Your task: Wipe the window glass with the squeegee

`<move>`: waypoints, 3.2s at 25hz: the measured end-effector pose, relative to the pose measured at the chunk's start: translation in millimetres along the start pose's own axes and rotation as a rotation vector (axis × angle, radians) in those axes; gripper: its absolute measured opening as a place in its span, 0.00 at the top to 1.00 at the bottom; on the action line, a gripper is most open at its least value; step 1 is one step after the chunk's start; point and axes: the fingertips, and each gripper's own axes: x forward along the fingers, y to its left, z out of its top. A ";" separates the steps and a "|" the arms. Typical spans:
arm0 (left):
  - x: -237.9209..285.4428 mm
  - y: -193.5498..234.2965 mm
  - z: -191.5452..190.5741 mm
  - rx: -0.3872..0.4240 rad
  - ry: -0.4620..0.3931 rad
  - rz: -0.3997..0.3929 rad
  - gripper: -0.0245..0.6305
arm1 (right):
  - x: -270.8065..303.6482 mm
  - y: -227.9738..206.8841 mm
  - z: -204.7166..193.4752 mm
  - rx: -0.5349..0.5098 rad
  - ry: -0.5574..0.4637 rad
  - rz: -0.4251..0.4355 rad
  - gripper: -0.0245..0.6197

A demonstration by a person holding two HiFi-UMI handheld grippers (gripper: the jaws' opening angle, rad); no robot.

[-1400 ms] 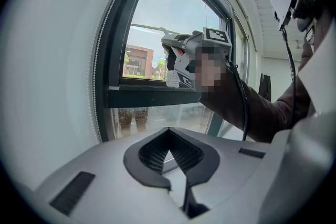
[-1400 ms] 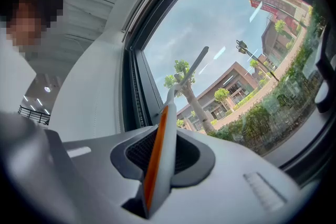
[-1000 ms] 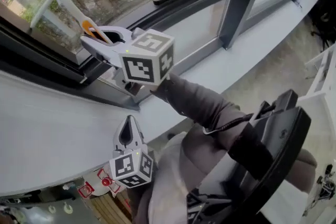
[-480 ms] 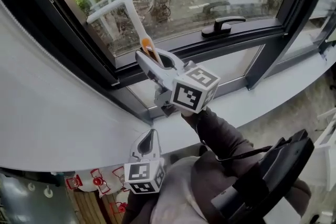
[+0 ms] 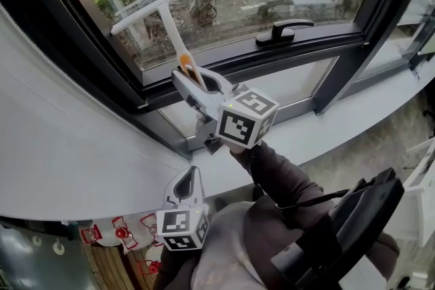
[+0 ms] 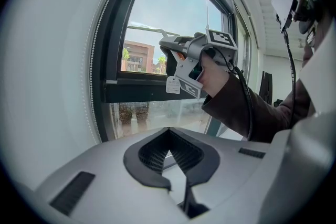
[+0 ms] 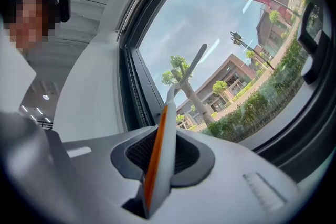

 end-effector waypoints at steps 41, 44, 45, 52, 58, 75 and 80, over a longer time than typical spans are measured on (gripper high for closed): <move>5.0 -6.0 -7.6 0.019 0.037 0.000 0.96 | -20.1 -17.3 -44.9 0.093 0.068 -0.015 0.88; 6.0 -6.6 -7.8 0.021 0.038 -0.003 0.96 | -21.9 -18.6 -49.8 0.108 0.076 -0.020 0.88; 6.2 -6.8 -7.6 0.022 0.039 -0.003 0.96 | -22.6 -19.2 -51.2 0.112 0.078 -0.021 0.88; 8.0 -9.3 -8.5 0.020 0.049 -0.002 0.96 | -27.8 -22.7 -60.1 0.130 0.095 -0.026 0.88; 10.0 -10.3 -10.5 0.025 0.047 -0.005 0.96 | -31.8 -26.1 -68.4 0.140 0.110 -0.032 0.89; 11.6 -16.4 -13.1 0.036 0.072 -0.010 0.96 | -39.8 -32.7 -85.9 0.180 0.145 -0.042 0.89; 11.7 -18.3 -15.8 0.034 0.081 -0.008 0.96 | -42.3 -34.8 -89.8 0.193 0.149 -0.041 0.89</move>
